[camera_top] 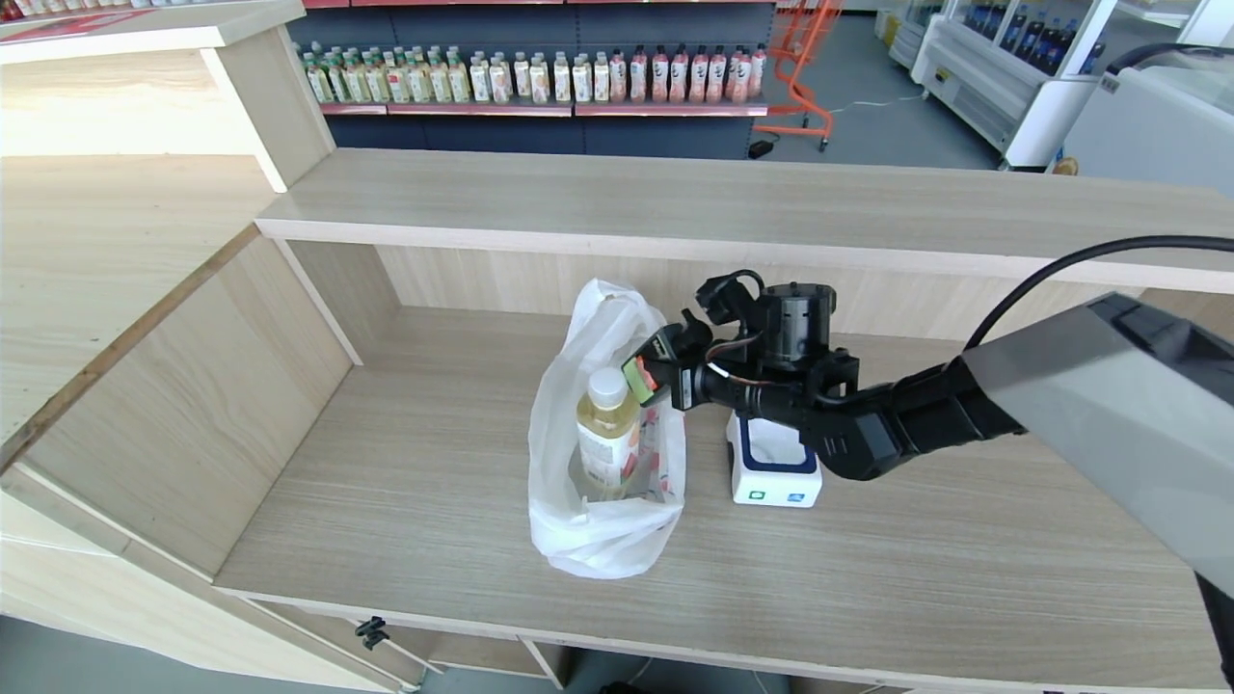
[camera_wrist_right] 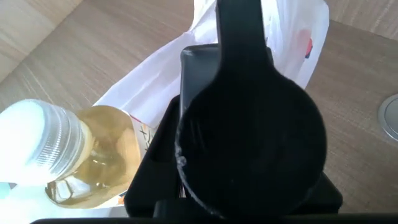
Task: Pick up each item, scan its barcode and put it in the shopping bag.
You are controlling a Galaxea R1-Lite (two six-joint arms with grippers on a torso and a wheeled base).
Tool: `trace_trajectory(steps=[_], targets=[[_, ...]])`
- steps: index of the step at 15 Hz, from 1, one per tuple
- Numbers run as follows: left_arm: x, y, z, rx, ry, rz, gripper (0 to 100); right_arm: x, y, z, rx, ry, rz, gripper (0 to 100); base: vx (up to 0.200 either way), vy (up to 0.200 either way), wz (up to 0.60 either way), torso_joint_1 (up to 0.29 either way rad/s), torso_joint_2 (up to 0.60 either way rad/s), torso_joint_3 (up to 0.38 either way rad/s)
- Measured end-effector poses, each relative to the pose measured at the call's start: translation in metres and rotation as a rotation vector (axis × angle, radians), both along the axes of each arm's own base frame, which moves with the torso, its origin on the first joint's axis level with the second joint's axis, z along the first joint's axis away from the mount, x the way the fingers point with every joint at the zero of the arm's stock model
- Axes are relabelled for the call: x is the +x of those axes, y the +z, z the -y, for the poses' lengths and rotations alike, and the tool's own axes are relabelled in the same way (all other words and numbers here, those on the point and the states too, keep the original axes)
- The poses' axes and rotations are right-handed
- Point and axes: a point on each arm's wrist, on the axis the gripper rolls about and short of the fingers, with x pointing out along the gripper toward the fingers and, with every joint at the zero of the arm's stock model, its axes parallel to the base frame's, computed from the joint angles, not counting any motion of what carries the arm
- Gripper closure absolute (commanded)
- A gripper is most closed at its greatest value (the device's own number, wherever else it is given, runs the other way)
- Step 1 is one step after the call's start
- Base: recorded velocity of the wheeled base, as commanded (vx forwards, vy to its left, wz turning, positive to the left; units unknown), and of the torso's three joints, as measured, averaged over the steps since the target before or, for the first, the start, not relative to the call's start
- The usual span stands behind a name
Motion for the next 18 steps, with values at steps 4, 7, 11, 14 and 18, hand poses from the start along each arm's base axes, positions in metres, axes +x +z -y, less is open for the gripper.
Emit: trace_trajectory(steps=[4, 7, 11, 14, 18], targets=[[0.0, 0.0, 0.0, 0.0, 0.0, 0.0, 0, 0.011, -0.026, -0.003, -0.111, 0.016, 0.023, 100, 0.0, 0.0, 0.0, 0.0, 0.0, 0.0], [0.0, 0.0, 0.0, 0.0, 0.0, 0.0, 0, 0.014, -0.043, 0.003, -0.164, 0.014, 0.014, 100, 0.0, 0.0, 0.0, 0.0, 0.0, 0.0], [0.0, 0.0, 0.0, 0.0, 0.0, 0.0, 0, 0.016, -0.045, 0.008, -0.155, 0.004, 0.0, 0, 0.0, 0.0, 0.0, 0.0, 0.0, 0.0], [0.0, 0.0, 0.0, 0.0, 0.0, 0.0, 0, 0.011, -0.024, 0.012, -0.064, -0.021, -0.025, 0, 0.0, 0.0, 0.0, 0.0, 0.0, 0.0], [0.0, 0.0, 0.0, 0.0, 0.0, 0.0, 0, -0.033, 0.028, 0.041, 0.072, -0.063, -0.089, 0, 0.0, 0.0, 0.0, 0.0, 0.0, 0.0]])
